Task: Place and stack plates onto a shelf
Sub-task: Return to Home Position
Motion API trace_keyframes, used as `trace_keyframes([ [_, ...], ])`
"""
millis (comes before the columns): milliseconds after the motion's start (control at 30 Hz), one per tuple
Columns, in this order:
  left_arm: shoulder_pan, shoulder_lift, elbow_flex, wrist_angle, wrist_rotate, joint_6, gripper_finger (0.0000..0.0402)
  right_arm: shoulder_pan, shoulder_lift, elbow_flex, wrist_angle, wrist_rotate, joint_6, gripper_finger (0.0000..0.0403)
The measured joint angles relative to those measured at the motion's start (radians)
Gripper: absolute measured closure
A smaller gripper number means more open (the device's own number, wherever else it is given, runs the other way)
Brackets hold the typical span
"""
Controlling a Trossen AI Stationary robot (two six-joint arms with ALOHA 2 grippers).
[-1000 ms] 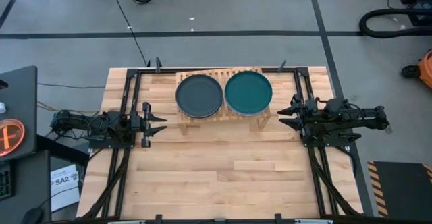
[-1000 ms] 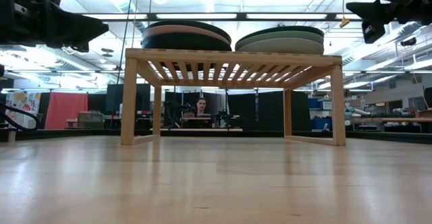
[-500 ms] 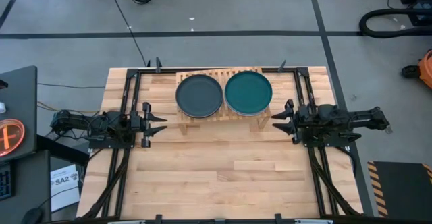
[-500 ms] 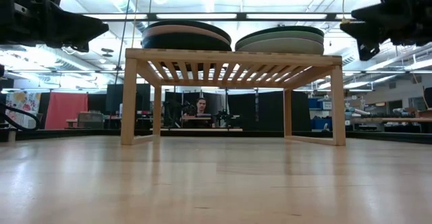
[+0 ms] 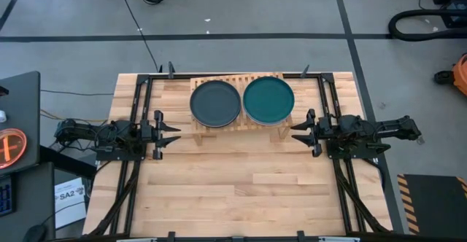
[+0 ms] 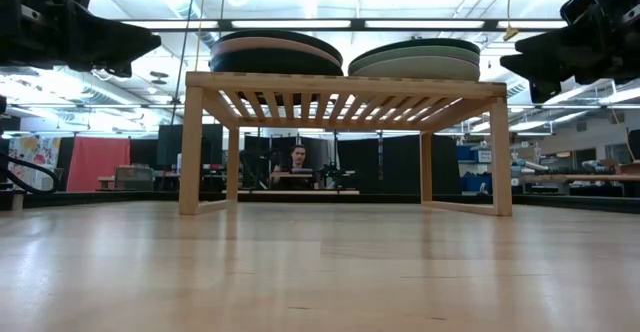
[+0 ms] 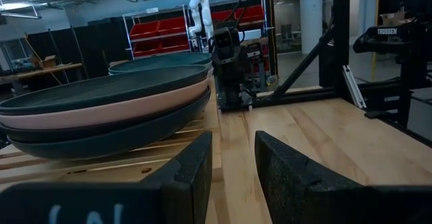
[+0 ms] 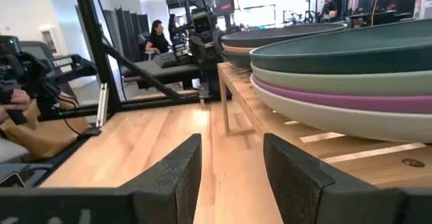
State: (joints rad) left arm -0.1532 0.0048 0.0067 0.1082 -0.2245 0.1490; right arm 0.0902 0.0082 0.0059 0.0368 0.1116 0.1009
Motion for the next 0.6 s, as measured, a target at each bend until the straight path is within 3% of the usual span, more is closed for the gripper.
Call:
trace_keyframes([
  [600,0.000,0.004,0.000,-0.053,0.000,0.030,0.0283,0.000,0.000,0.000,0.000,0.000,0.009,0.0237],
])
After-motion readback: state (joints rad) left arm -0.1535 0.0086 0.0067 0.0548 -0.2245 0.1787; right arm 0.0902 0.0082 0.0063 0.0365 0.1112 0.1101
